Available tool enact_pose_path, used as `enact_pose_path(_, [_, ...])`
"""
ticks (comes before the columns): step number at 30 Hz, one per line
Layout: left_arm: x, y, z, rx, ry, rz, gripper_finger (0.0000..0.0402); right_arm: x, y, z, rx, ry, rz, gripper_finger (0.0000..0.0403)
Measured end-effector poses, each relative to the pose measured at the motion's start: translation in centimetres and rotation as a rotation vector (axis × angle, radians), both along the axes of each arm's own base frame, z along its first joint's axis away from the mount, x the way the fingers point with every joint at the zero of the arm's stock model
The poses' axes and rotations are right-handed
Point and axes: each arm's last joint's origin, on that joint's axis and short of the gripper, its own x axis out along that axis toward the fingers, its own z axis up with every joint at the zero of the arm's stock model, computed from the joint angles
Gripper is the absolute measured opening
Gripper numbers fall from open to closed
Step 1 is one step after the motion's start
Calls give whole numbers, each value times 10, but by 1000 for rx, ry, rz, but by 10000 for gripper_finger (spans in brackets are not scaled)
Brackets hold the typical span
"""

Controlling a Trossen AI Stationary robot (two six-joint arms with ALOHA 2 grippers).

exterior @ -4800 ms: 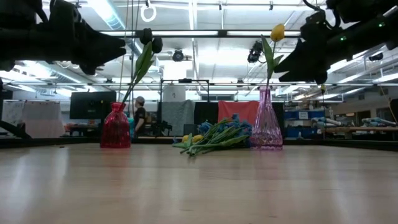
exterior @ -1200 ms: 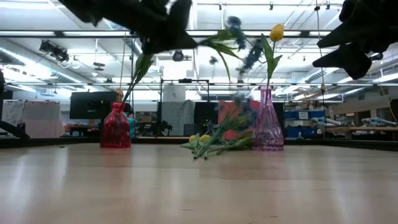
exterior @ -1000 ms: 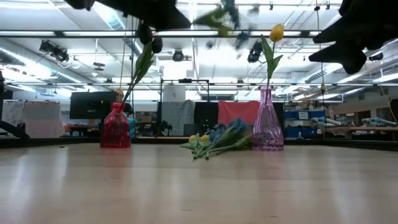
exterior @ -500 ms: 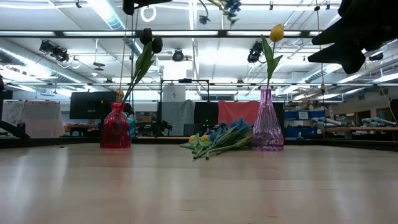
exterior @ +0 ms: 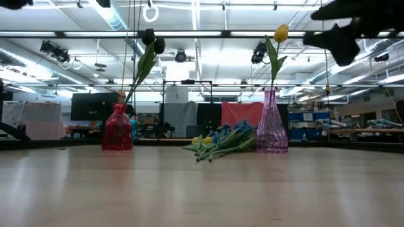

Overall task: Sort flowers into vase by color
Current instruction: Put the blue flower into the blue vase

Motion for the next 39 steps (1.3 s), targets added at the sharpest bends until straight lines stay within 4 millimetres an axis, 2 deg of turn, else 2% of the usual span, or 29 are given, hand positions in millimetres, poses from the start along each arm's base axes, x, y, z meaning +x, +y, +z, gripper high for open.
enact_pose_path(4, [7, -1, -24, -33, 27, -41, 35, 24, 13, -6, -57, -53, 38, 251])
enact_pose_path(10, [8, -2, -36, -62, 14, -75, 35, 59, 18, -21, -113, -152, -10, 251])
enact_pose_path(14, [10, -3, -42, -52, 26, -105, 35, 90, 18, -24, -152, -176, -49, 251])
enact_pose_path(22, [16, -3, -62, -52, 24, -102, 35, 167, 22, -4, -276, -198, -98, 251])
enact_pose_path(29, [25, -6, -71, -45, 47, -152, 35, 218, 15, 9, -277, -252, -125, 254])
enact_pose_path(34, [32, -10, -75, -22, 46, -196, 35, 245, 7, 14, -321, -276, -121, 279])
enact_pose_path(39, [36, -11, -78, 6, 63, -205, 35, 256, 2, 24, -361, -305, -130, 320])
